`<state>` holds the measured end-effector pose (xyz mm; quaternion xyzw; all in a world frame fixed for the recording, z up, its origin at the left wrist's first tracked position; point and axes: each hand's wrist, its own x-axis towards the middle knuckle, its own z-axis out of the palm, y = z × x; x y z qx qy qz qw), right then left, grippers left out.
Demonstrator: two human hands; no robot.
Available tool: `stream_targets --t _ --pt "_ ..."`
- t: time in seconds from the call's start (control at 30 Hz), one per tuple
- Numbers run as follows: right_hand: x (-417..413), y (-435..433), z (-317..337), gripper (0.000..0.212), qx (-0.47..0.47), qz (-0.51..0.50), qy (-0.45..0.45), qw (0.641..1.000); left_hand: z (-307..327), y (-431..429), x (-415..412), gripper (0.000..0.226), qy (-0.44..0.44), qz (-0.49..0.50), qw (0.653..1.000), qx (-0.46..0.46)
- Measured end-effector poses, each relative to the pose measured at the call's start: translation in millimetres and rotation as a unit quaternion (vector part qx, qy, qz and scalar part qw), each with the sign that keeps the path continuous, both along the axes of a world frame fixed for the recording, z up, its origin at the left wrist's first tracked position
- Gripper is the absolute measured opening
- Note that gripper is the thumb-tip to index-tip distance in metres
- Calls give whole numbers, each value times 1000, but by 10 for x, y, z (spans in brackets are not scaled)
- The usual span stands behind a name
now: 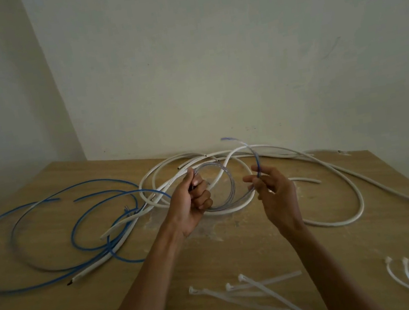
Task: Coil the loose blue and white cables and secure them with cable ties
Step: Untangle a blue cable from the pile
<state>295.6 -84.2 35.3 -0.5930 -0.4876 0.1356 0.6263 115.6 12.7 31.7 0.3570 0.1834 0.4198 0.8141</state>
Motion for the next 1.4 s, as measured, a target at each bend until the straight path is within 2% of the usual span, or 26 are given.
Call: stream_targets --t 0.1,0.23,0.37,0.47,0.53,0.6,0.73,0.87,1.07,1.13,1.23,1.4 --pt "-4 52 -100 22 23 -31 -23 999 -16 -26 19 45 8 -25 1000 17" --pt "6 74 -162 27 45 -24 -165 985 -42 -42 52 46 14 -77 997 17" --pt "-11 75 -180 30 49 -20 -284 957 -30 -66 19 63 -2 -182 983 24" --pt "63 55 -160 32 67 -7 -310 948 -33 -75 -22 70 -18 -240 971 7" --pt "85 48 -167 32 71 -2 -322 944 -27 -91 -26 59 13 -253 967 39" --pt "78 47 -197 32 64 -2 -342 937 -21 -123 -16 40 68 -245 960 117" --pt "48 30 -204 32 56 6 -280 958 4 -162 -21 29 117 -245 947 174" --pt "42 53 -239 41 41 14 -234 971 46 -204 2 30 133 -239 942 197" --pt "-15 13 -174 31 7 56 -160 985 145 -233 51 59 192 -151 964 107" --pt "-61 -9 -135 22 -2 86 -108 990 151 -236 50 60 225 -119 960 115" --pt "-121 -50 -65 30 -11 137 -10 990 147 -290 84 52 305 -83 930 186" --pt "-194 -58 -85 26 -67 142 -23 987 80 -363 169 37 418 6 839 347"
